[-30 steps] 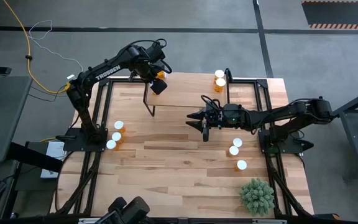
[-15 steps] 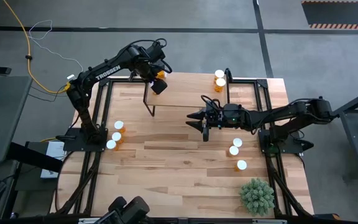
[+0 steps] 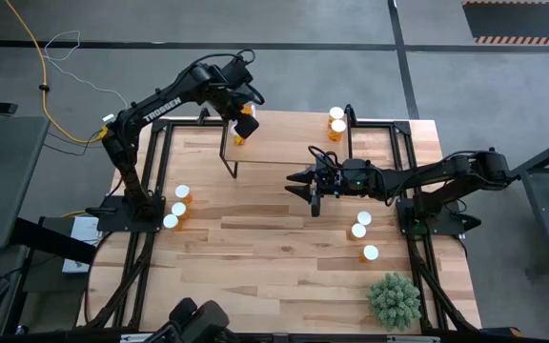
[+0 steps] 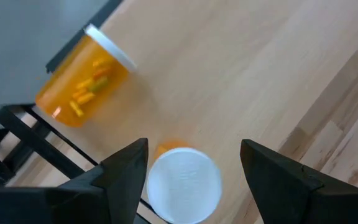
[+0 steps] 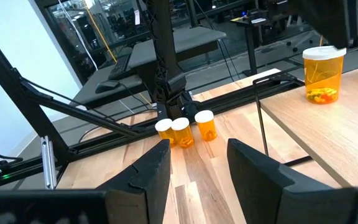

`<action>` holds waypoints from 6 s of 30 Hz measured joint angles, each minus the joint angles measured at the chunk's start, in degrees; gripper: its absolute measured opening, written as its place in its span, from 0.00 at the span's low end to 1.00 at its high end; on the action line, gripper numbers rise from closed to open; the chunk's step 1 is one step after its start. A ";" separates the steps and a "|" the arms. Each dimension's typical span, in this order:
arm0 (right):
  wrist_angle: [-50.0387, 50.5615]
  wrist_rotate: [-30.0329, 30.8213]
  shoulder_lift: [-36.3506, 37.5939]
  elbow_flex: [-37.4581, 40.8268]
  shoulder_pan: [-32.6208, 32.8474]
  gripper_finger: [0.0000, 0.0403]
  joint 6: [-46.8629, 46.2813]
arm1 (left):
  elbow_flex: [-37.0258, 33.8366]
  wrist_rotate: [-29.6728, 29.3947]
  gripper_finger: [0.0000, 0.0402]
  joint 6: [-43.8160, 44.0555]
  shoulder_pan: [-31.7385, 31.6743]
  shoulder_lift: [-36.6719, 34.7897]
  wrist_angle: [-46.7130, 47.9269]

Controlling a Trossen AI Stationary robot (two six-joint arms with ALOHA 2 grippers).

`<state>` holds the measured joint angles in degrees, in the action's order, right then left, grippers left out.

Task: Pick and place medicine bottles onto shelf by color
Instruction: Put the yellow pill bottle on the shelf

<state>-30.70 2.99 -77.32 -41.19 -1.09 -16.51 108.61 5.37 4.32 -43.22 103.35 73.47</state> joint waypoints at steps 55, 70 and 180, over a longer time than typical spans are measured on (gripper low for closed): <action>-0.92 -2.09 0.00 0.00 -0.03 0.38 0.02 | -65.72 -18.01 0.00 9.02 9.22 -33.29 -80.54; -0.87 -2.11 0.00 0.00 -0.03 0.38 0.02 | -65.74 -18.77 0.00 9.24 9.27 -33.29 -80.61; -1.75 -2.11 0.00 0.00 -0.05 0.38 -0.02 | -65.63 -16.01 0.00 6.58 4.86 -30.82 -82.55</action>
<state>-32.45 0.88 -77.32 -41.19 -1.14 -16.53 42.98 -10.64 10.90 -38.36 72.53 -9.08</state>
